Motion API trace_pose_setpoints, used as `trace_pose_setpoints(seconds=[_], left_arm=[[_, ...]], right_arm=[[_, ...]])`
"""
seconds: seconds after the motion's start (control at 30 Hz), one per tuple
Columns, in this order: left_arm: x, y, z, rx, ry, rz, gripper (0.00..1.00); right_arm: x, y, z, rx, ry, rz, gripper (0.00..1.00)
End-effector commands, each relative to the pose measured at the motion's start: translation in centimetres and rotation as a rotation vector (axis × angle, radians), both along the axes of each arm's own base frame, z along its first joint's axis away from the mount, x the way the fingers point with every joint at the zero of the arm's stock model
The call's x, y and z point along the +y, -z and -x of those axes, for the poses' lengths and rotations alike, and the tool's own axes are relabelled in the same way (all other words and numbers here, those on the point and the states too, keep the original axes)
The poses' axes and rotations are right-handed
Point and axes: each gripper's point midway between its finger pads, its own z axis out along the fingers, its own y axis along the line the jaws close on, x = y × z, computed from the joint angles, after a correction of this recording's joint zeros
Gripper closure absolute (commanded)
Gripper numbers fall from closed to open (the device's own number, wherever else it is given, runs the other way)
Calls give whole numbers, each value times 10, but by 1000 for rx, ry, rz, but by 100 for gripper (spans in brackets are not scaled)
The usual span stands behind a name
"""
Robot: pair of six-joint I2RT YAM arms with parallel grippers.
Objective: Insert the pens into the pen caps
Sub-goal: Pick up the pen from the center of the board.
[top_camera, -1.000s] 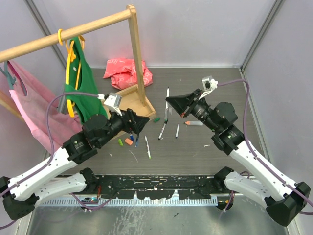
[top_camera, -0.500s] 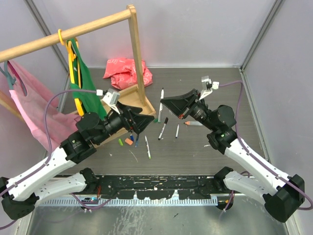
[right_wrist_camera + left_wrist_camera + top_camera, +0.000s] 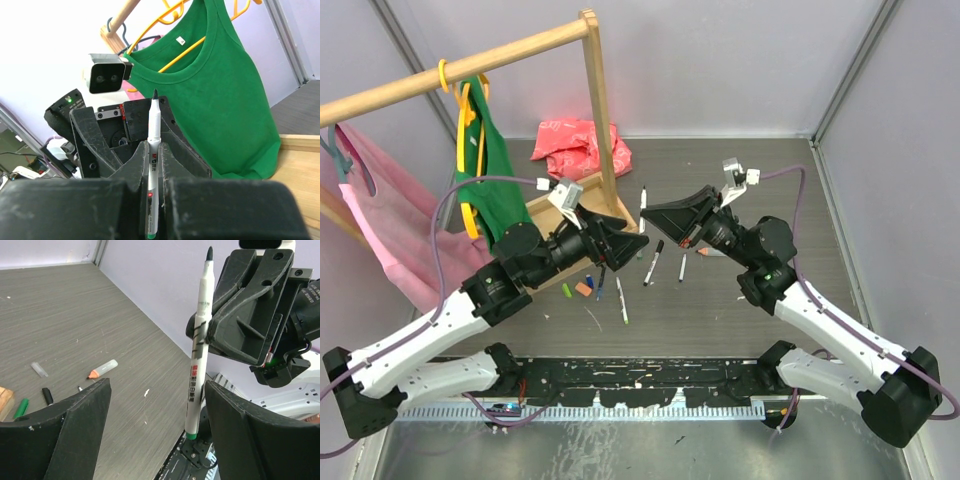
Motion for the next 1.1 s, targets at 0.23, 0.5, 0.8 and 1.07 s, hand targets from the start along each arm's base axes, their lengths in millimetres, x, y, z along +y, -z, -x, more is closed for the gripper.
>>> trace_pose_setpoints(seconds=[0.23,0.5,0.8,1.07], left_arm=[[-5,-49,6,-80,40,127,34],[-11,-46,7,-80,67,112,53],[-13,-48,10,-80,87,122,74],[-13,-47,10,-80,86,117,91]], right_arm=[[11,-16,17,-77,-49,-29,100],[14,-13,16,-75,-47,-17,100],[16,-10,17,-71,-46,-14,100],[17,-8,15,-66,-41,-10,100]])
